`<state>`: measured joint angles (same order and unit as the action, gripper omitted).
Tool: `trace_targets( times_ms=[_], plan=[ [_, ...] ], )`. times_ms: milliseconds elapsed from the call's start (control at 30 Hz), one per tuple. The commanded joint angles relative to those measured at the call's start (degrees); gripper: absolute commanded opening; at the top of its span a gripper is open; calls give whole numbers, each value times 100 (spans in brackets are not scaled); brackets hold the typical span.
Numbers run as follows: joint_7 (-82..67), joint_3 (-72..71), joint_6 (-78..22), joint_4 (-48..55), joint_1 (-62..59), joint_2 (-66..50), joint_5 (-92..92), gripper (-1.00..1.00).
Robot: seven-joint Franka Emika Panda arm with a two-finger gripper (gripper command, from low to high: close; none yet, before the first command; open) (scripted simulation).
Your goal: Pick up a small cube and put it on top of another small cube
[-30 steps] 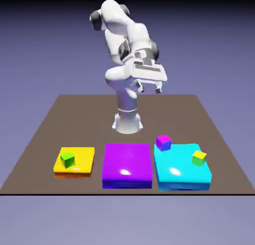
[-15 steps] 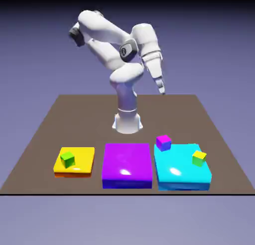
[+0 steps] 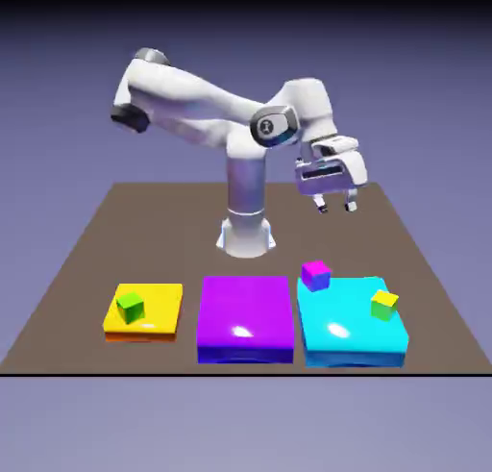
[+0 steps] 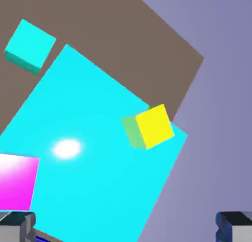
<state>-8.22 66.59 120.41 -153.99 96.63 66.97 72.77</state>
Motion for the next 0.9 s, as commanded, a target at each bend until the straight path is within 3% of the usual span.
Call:
trace_targets(
  times_ms=[0,633,867],
  plan=[
    [-110,144,-116,15,208,74,158,0],
    [-2194,2882,-2320,304,4153,1485,3150,0],
    [-2205,3993,-1971,719,4535,1722,4172,0]
  ],
)
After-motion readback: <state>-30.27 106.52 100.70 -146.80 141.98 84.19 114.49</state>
